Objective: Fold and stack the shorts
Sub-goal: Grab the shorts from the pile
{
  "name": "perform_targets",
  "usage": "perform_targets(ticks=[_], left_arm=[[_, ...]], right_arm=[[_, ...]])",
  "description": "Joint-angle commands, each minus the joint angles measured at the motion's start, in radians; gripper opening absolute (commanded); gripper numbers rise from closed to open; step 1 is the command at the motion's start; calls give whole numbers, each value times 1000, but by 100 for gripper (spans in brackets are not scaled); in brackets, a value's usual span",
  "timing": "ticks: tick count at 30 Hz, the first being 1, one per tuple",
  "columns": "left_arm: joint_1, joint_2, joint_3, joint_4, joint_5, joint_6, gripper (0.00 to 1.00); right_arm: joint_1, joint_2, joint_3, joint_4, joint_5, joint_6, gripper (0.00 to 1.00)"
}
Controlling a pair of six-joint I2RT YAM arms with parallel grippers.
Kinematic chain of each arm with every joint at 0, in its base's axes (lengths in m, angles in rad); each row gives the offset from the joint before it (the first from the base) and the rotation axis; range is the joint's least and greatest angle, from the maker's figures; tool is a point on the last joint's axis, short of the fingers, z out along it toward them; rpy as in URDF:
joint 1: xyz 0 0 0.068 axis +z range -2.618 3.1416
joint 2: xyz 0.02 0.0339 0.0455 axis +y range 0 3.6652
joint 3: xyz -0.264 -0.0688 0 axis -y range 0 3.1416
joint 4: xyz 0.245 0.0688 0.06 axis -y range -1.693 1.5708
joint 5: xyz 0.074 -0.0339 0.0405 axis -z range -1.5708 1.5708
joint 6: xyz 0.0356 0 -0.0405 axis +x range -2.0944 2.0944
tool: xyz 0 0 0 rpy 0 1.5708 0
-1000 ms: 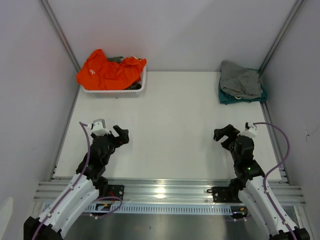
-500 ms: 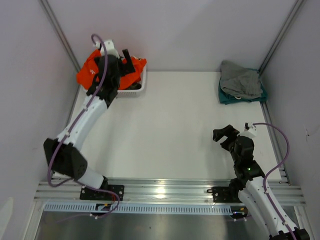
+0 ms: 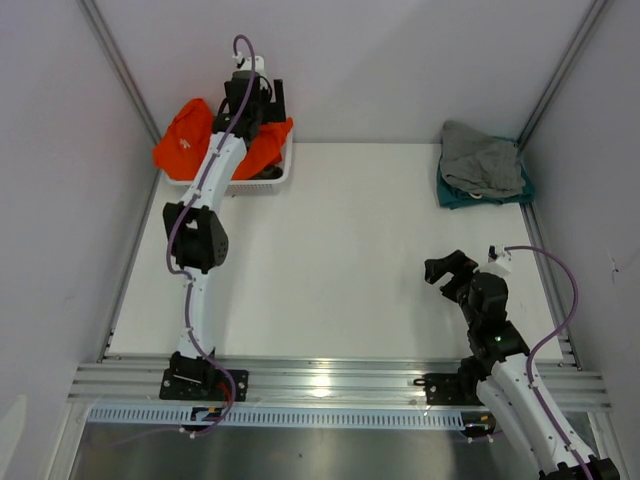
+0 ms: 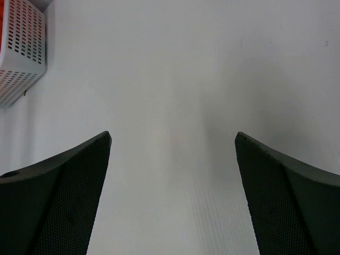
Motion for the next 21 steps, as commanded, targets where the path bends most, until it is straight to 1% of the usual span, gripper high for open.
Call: perform_targets(ticks=[1,6,14,17,20,21], left_arm=[[15,7,16,24,54,23,97],[15,73,8,37,69,-11,95],[15,144,11,95,128,-66,95],[15,175,34,87,111,-108,95],[15,202,42,78,102,-120,93],[15,205,39,78,95,-125,89]], right_arm=[[6,3,2,17,23,-2,100],[6,17,5,17,32,-7,100],[6,20,7,15,40,-10,100],[5,23,7,17,43,-11,100],[6,22,7,15,43,-10,99],[6,23,7,15,45,-10,99]])
